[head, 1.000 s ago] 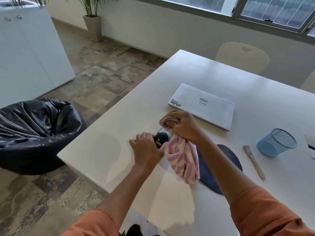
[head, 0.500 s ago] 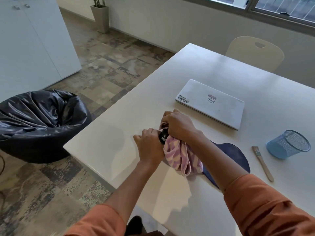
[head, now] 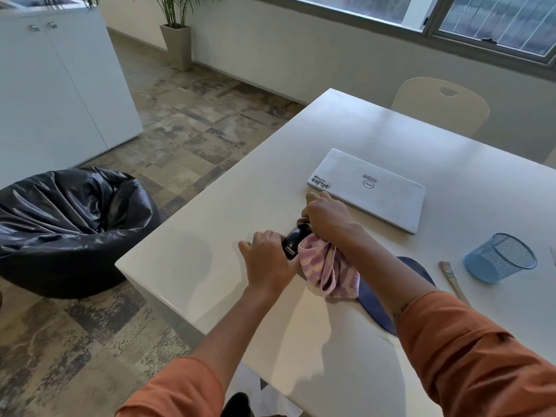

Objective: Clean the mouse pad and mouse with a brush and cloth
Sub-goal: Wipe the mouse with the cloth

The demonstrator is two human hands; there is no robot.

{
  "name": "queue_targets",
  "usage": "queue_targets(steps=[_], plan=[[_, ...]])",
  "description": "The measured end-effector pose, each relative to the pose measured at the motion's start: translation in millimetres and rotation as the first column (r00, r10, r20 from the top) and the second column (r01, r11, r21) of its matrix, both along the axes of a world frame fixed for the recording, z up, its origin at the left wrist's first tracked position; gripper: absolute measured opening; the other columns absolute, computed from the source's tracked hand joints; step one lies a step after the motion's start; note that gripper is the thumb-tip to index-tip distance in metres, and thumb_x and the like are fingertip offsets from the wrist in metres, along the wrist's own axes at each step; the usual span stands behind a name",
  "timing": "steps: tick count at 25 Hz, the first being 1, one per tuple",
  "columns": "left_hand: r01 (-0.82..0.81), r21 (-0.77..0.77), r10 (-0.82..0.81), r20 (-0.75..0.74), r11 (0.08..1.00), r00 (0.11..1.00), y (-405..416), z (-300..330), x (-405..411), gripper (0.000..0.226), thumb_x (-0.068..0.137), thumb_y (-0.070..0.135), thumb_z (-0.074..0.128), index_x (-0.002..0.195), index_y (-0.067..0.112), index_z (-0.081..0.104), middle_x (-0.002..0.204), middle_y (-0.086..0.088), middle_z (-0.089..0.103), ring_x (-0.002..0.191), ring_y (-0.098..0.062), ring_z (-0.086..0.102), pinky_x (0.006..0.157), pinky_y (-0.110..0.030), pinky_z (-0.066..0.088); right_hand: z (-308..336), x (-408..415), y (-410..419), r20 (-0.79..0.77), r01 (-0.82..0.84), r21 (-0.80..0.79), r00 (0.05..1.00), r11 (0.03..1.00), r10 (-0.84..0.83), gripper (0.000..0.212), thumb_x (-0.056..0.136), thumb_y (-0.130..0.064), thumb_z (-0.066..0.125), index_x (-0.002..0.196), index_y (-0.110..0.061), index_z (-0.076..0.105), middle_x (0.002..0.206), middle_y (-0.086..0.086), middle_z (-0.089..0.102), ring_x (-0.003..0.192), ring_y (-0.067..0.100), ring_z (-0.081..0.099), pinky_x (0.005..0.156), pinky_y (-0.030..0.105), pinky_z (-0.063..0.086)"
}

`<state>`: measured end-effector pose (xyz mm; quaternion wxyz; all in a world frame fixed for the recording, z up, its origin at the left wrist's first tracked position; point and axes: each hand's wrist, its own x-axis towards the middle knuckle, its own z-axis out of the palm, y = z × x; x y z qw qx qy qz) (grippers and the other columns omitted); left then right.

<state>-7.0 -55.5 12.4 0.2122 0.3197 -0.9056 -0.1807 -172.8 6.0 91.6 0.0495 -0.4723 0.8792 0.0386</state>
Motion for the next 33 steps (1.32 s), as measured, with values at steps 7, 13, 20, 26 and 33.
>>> queue_targets(steps=[7, 13, 20, 26, 33], plan=[[0.001, -0.042, 0.0, 0.029, 0.999, 1.0, -1.3, -1.0, 2.8, 0.062, 0.078, 0.087, 0.051, 0.084, 0.028, 0.067, 0.085, 0.012, 0.065, 0.083, -0.014, 0.056, 0.074, -0.04, 0.026, 12.4, -13.4, 37.3, 0.066, 0.271, -0.266, 0.962, 0.925, -0.263, 0.021, 0.09, -0.006, 0.072, 0.091, -0.022, 0.084, 0.109, 0.001, 0.06, 0.108, 0.031, 0.056, 0.079, 0.037, 0.049], [0.035, -0.02, -0.034, 0.032, 0.999, 0.999, -3.3, -1.2, 1.5, 0.035, 0.083, 0.062, 0.06, 0.087, 0.027, 0.066, 0.087, 0.011, 0.063, 0.088, -0.019, 0.059, 0.073, -0.039, 0.022, 2.5, 12.4, 30.5, 0.297, 0.13, -0.479, 0.955, 0.868, 0.021, 0.041, 0.073, 0.001, 0.059, 0.092, -0.024, 0.086, 0.094, -0.006, 0.069, 0.087, 0.021, 0.07, 0.082, 0.035, 0.059], [0.022, -0.05, -0.018, 0.068, 0.999, 0.997, -2.1, 2.2, 1.4, 0.051, 0.079, 0.081, 0.061, 0.082, 0.03, 0.065, 0.084, 0.012, 0.062, 0.085, -0.015, 0.056, 0.072, -0.039, 0.02, -8.3, 14.1, 26.9, 0.048, 0.041, -0.118, 0.998, 0.992, -0.036, 0.029, 0.095, -0.003, 0.059, 0.104, -0.019, 0.082, 0.105, -0.003, 0.061, 0.111, 0.026, 0.049, 0.083, 0.04, 0.051], [0.018, -0.058, -0.013, 0.084, 0.998, 0.996, -2.8, 4.9, 2.5, 0.052, 0.078, 0.082, 0.06, 0.082, 0.03, 0.065, 0.084, 0.012, 0.062, 0.084, -0.015, 0.054, 0.073, -0.039, 0.021, -6.1, 1.9, 31.8, 0.111, 0.179, -0.271, 0.982, 0.946, -0.154, 0.022, 0.093, -0.012, 0.075, 0.111, -0.02, 0.083, 0.109, 0.002, 0.065, 0.111, 0.029, 0.055, 0.091, 0.041, 0.054], [0.025, -0.08, -0.018, 0.094, 0.996, 0.995, -2.7, 4.1, 1.6, 0.054, 0.08, 0.082, 0.052, 0.085, 0.03, 0.065, 0.087, 0.012, 0.063, 0.085, -0.015, 0.054, 0.075, -0.041, 0.029, -7.0, 10.0, 31.9, 0.151, 0.246, -0.214, 0.964, 0.945, -0.217, 0.024, 0.086, -0.009, 0.069, 0.099, -0.022, 0.085, 0.105, 0.002, 0.075, 0.106, 0.029, 0.066, 0.082, 0.031, 0.053]])
